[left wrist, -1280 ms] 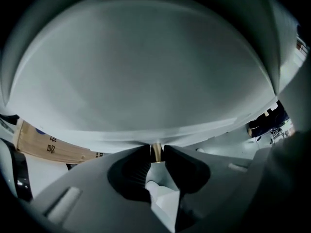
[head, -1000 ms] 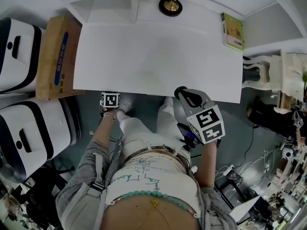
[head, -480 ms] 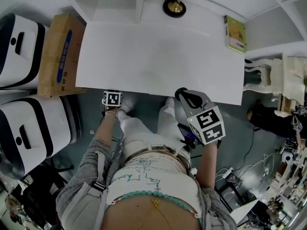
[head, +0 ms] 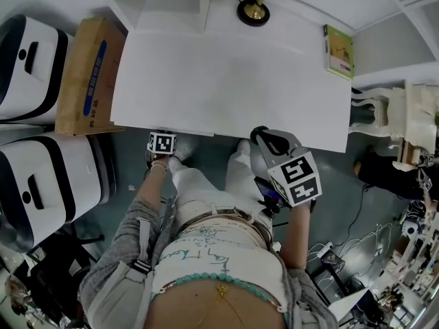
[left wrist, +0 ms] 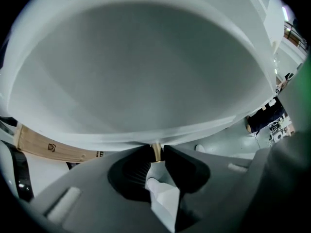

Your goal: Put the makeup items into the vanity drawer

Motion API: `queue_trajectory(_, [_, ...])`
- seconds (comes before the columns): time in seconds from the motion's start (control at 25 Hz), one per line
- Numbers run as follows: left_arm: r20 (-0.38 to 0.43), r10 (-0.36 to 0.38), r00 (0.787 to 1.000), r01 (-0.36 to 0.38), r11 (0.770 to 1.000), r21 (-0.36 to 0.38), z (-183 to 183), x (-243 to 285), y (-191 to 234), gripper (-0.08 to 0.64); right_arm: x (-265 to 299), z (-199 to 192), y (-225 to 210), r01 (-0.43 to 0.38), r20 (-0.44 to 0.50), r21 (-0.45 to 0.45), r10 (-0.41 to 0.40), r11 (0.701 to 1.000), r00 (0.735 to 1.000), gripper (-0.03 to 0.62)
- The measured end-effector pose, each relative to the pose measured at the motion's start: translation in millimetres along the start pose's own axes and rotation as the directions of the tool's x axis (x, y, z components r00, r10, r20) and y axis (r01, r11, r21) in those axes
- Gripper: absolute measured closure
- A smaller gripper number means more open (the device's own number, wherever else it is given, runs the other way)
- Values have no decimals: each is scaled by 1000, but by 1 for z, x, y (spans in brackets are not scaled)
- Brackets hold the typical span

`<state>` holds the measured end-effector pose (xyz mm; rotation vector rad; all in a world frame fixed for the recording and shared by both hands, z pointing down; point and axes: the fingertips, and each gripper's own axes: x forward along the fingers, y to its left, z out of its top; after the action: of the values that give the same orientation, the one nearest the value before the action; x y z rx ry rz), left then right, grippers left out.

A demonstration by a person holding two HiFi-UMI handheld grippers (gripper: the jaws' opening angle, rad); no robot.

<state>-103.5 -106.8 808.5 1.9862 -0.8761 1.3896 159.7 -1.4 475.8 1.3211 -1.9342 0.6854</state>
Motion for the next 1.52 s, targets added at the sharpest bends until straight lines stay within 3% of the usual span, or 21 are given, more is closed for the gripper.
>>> queue_trajectory(1.52, [-44,15,999,-17,1000,-25,-74,-22,-14,465,5,-1,27,-82,-3,-88,82,993,997,563])
